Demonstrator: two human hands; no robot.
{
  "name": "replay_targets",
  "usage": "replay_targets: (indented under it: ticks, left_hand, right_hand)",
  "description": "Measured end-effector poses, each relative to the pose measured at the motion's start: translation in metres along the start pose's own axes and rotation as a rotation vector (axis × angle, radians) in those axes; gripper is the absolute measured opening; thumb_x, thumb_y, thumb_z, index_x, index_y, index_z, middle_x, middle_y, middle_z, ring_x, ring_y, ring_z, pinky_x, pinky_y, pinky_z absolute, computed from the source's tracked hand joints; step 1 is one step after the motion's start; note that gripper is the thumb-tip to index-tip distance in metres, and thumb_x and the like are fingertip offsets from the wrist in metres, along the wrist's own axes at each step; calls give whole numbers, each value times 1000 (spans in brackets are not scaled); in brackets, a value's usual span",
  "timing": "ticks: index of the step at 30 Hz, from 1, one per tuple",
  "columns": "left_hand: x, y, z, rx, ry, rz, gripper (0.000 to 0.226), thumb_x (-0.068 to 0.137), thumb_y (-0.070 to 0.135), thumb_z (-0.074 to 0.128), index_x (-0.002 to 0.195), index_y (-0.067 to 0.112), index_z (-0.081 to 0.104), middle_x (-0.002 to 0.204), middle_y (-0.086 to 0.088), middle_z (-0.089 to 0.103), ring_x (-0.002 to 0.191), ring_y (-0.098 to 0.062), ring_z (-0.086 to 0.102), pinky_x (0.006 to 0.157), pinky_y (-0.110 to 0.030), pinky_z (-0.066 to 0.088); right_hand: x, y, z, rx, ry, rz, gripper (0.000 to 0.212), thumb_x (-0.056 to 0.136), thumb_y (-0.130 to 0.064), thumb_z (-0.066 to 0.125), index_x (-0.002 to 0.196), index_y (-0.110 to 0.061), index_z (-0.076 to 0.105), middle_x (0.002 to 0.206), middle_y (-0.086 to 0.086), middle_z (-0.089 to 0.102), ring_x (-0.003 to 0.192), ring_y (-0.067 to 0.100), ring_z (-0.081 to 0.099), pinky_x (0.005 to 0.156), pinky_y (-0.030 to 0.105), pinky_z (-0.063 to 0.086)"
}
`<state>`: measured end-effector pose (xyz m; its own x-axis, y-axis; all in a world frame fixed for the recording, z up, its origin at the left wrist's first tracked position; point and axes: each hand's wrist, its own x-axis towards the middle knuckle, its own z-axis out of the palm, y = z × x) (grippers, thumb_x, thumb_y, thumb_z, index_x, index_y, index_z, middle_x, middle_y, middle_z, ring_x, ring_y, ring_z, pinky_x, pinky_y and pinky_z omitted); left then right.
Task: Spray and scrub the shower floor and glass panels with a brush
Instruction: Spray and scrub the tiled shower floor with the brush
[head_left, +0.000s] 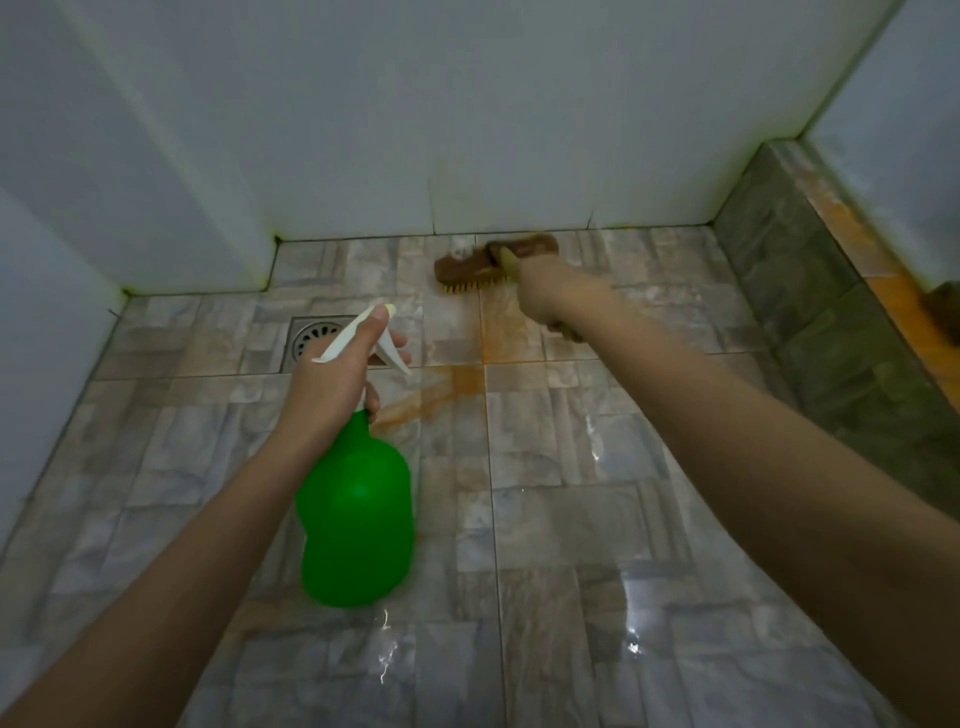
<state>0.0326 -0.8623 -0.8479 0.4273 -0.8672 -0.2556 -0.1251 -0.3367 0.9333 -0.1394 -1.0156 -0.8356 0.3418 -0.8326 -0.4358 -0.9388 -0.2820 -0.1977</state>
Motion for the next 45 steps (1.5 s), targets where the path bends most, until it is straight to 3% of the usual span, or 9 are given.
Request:
replay_targets:
  ticks: [5,7,11,17,21,28,32,39,45]
  left_hand:
    - [-6,-4,-11,-5,15,-13,38,100,48,52,85,21,74,86,1,79,73,-39,61,40,-24,45]
    - [-7,-2,-17,-49,30,-16,30,100,45,52,83,29,71,84,5,78,83,-41,64,39,-23,43]
    - [-13,-6,-18,-20,4,-11,25,100,44,51,89,30,69,104,-4,76,68,-14,68,42,-21,44]
    - [-15,-9,-14,-36,-8,29,29,99,48,55,86,31,73,95,-3,78,96,-51,66,49,-30,46]
    - [-14,-10,-4,-40,-12,36,35,98,50,55,73,39,77,94,-4,78,86,-53,65,45,-28,46]
    - [-8,-13,18,81,-92,-46,63,87,68,57,88,8,77,87,-18,76,42,-22,55,53,-32,49]
    - [-11,-19,31,192,-100,-147,62,89,63,58,73,4,69,63,-12,71,41,-18,59,48,-29,47]
    - [-19,-19,37,233,-69,-185,56,94,53,59,73,2,65,45,-6,59,38,-20,55,45,-26,44]
    - [-21,-23,25,295,12,-210,57,94,57,57,74,4,67,52,-10,63,46,-23,58,46,-24,44]
  right_hand:
    - [-24,-11,0,17,-34,79,56,97,0,35,150,-15,24,78,11,49,56,21,52,46,32,49]
    - [-57,-18,17,39,-90,86,65,98,0,34,154,-22,9,88,15,55,55,21,52,47,32,51]
    - [-21,-8,23,-30,38,-13,78,94,5,29,153,-34,-4,95,18,59,56,21,52,38,31,41]
    - [-89,-2,16,-24,-107,155,54,101,-9,32,152,-20,17,81,11,46,53,18,45,44,28,43]
    - [-69,17,33,11,-31,85,75,96,-2,27,152,-40,-5,125,24,50,56,20,40,45,30,37]
    - [-78,42,10,68,-49,176,72,97,-4,29,152,-39,-1,82,13,52,57,23,54,44,31,49]
    - [-89,53,33,-5,2,128,82,94,2,29,150,-44,-7,86,12,52,64,25,60,51,38,56]
    - [-102,84,14,121,-33,156,52,99,-15,35,146,-37,29,101,15,59,62,24,59,49,32,52]
    - [-97,55,39,-117,111,48,86,88,3,36,152,-40,-1,72,4,44,57,18,46,54,34,41]
